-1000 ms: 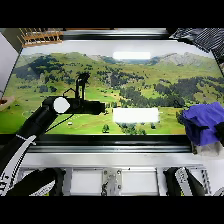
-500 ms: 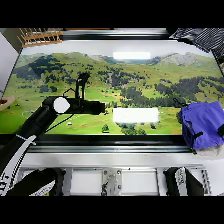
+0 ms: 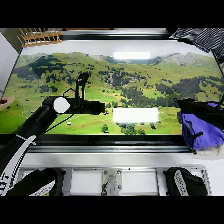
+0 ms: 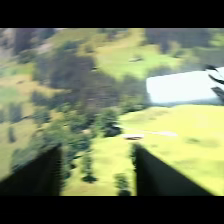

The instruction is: Fold the clothes and pants, and hang the long-sleeved shirts on hangers.

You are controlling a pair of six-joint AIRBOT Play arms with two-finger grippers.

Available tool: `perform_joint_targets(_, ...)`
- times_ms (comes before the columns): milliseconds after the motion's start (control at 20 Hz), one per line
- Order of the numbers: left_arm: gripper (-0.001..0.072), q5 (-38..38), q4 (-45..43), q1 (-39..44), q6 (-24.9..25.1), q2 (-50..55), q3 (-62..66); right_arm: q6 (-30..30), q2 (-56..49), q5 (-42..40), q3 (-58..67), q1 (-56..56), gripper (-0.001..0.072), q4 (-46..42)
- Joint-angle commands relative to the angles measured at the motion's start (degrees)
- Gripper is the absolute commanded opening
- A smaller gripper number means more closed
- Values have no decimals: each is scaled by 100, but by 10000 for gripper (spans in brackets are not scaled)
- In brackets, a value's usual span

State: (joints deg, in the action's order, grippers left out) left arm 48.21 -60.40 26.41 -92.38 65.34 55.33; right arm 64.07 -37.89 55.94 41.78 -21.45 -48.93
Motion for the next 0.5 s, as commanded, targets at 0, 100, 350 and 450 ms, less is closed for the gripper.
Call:
perform_joint_targets(0,12,-2,7,4,-2,-4,-2,-245,-168,0,-2,1012,96,461)
perform_joint_targets(100,12,-2,7,4,-2,-4,-2,-240,-234,4,-2,1246,9,463)
perform_joint_targets(350,12,-4,9,4,-2,-4,-2,-240,-238,0,-2,1296,9,485)
perform_joint_targets(450,12,-2,9,2,-2,-4,-2,-240,-238,0,-2,1296,9,485)
